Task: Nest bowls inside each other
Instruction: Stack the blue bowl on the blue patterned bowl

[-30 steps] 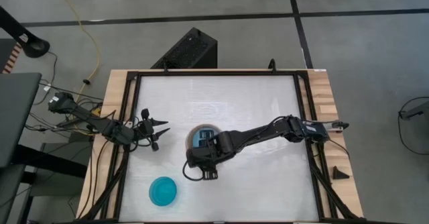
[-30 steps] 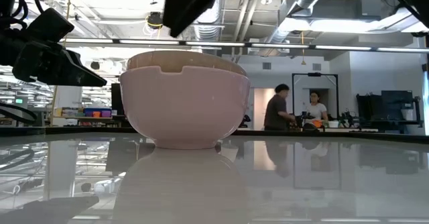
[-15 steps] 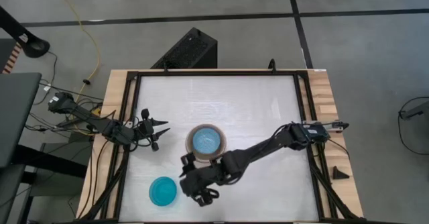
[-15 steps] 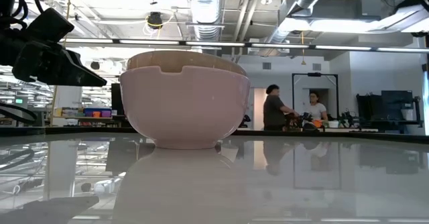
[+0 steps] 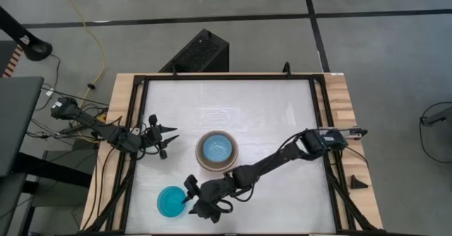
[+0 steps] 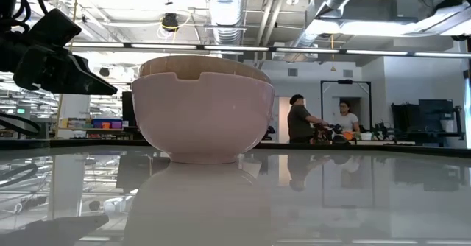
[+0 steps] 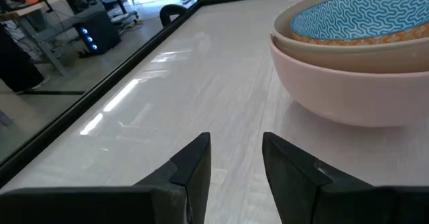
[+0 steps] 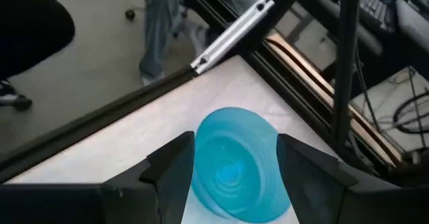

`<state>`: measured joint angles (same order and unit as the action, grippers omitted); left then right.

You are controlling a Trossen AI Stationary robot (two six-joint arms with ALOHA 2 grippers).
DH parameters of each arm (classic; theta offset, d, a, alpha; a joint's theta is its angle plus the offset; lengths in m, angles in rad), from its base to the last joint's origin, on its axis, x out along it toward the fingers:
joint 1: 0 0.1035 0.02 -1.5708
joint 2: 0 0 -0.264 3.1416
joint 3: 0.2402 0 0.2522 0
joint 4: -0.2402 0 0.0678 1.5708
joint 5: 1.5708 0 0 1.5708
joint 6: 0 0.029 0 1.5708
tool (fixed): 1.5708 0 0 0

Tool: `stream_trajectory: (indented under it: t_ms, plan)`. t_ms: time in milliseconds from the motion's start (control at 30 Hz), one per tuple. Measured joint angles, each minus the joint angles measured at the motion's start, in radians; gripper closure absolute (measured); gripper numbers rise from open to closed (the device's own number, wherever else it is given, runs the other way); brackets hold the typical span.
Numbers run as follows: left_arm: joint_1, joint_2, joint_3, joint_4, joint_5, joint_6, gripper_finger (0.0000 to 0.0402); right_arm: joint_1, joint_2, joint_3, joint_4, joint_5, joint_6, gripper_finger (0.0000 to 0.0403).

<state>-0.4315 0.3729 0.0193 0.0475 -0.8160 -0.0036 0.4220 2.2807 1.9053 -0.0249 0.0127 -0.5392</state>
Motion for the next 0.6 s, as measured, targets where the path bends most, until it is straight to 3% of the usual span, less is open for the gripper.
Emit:
stream_trajectory:
  t_ms: [300,600]
  plan:
    - [0.000,0.000,0.000,0.000,0.000,0.000,0.0276,-0.018,0.087,-0.027,0.192,-0.125,0.076,0.0159]
    - [0.000,0.013,0.000,0.000,0.000,0.000,0.0276,-0.006,0.224,0.110,0.158,-0.084,0.040,0.0159]
